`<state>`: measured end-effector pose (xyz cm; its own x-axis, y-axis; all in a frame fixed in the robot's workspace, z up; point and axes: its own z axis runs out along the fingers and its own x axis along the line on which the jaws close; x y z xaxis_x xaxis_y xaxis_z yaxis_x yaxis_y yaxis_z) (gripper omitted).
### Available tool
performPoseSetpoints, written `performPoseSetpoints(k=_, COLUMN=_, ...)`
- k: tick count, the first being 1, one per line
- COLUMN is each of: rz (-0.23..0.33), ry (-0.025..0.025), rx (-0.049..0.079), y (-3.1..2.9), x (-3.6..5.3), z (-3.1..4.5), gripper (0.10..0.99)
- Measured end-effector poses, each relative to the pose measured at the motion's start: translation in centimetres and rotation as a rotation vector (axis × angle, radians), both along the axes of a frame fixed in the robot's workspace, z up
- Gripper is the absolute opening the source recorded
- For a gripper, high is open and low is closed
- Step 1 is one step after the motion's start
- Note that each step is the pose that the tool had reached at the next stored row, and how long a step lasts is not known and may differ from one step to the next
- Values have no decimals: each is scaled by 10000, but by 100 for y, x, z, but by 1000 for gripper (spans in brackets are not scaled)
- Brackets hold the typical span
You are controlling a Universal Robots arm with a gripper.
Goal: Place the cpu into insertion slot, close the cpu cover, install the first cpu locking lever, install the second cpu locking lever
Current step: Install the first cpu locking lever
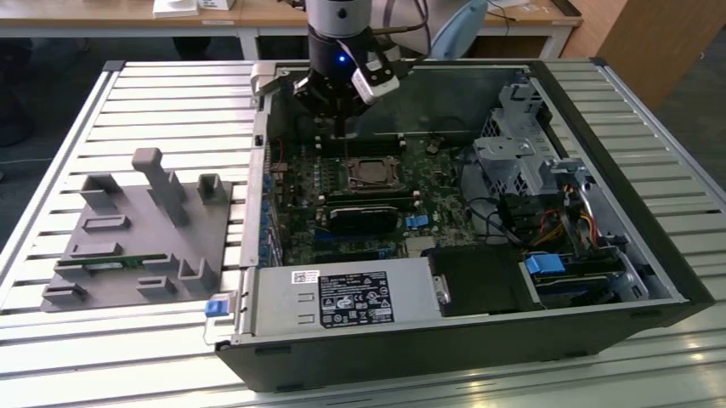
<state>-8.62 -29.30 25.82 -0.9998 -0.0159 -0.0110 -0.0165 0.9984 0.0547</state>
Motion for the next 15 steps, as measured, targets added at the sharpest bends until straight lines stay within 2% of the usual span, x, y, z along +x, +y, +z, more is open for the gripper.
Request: performPoseSetpoints(k=15, rz=0, ry=-1, rx=1, y=0, x=121, z=-9, gripper=106)
